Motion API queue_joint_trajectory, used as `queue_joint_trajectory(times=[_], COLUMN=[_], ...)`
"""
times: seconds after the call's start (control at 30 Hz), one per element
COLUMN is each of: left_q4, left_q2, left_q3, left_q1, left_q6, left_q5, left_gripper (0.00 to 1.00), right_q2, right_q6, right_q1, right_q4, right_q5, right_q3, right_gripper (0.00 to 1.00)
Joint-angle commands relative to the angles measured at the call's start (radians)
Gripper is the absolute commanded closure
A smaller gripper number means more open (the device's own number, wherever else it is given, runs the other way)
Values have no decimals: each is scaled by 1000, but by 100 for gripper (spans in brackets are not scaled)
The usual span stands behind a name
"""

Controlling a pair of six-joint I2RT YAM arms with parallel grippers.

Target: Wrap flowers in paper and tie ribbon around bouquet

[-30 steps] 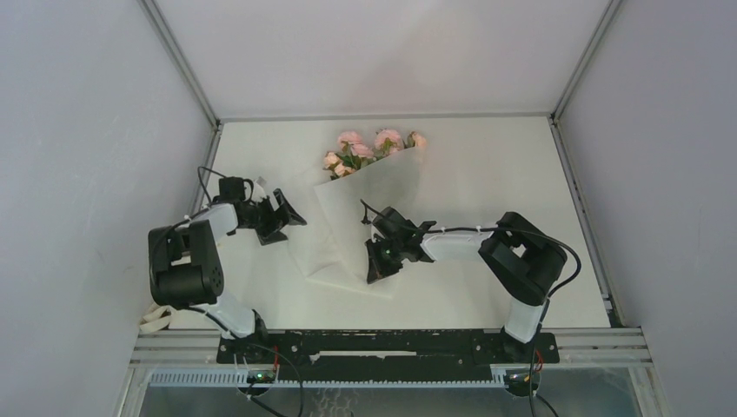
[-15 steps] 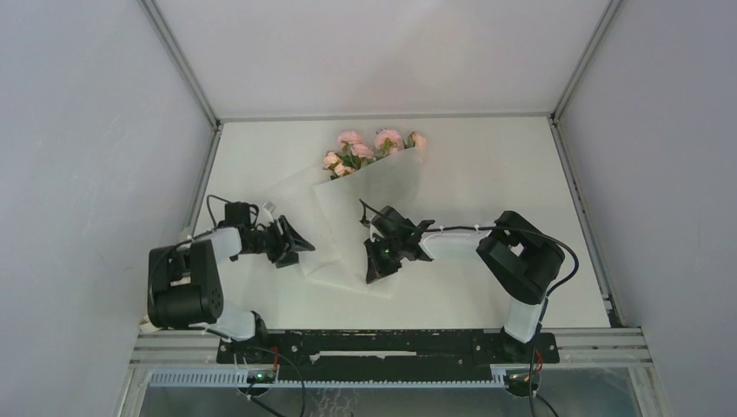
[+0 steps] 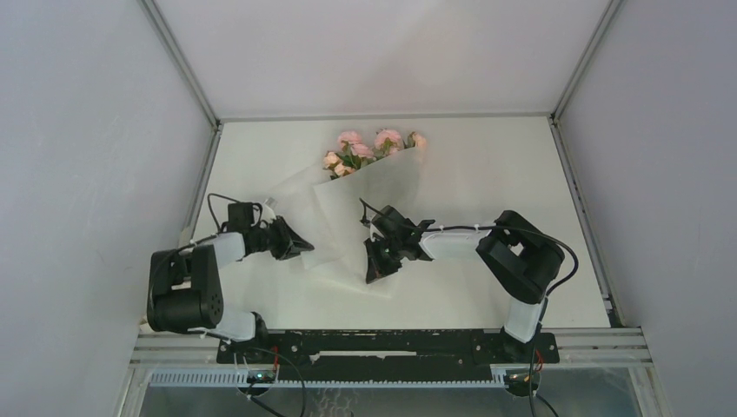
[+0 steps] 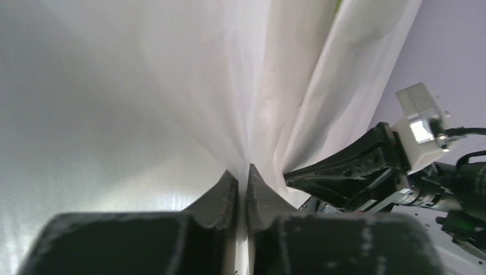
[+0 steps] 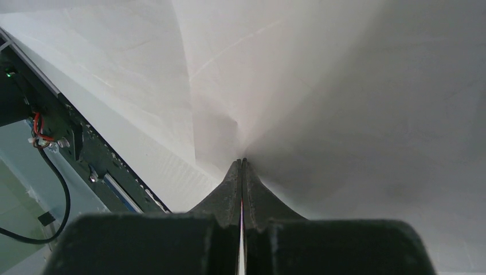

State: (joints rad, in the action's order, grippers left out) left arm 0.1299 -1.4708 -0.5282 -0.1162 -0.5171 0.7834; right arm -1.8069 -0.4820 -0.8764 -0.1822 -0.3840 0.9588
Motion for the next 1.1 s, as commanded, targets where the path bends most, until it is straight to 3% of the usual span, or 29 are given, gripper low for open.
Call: queue_joint_trajectory(times=[0.0,0.13,0.53,0.9,1.07], left_q4=[33,118,274,268,267], left_q2=[72,65,-33,-171,-200], left_q3=[-83,-189,-479,-485,-465], left_q1=[57,194,609,750,764], left_q6=[86,179,496,696,738], left_q5=[-24,-23,-133,-294,-330], left_gripper=[97,100,100,100,100], right_q2=[-42,-63,-83,33,149], right_q6=[-5,-12,-176,-373,-374], right_q1=[16,35,132,225,254], right_q4=[-8,21,315,539,429], right_q5=[29,10,-138,-101,-28], right_q3=[17,12,-88,-217,-219], right_gripper=[100,100,100,100,96])
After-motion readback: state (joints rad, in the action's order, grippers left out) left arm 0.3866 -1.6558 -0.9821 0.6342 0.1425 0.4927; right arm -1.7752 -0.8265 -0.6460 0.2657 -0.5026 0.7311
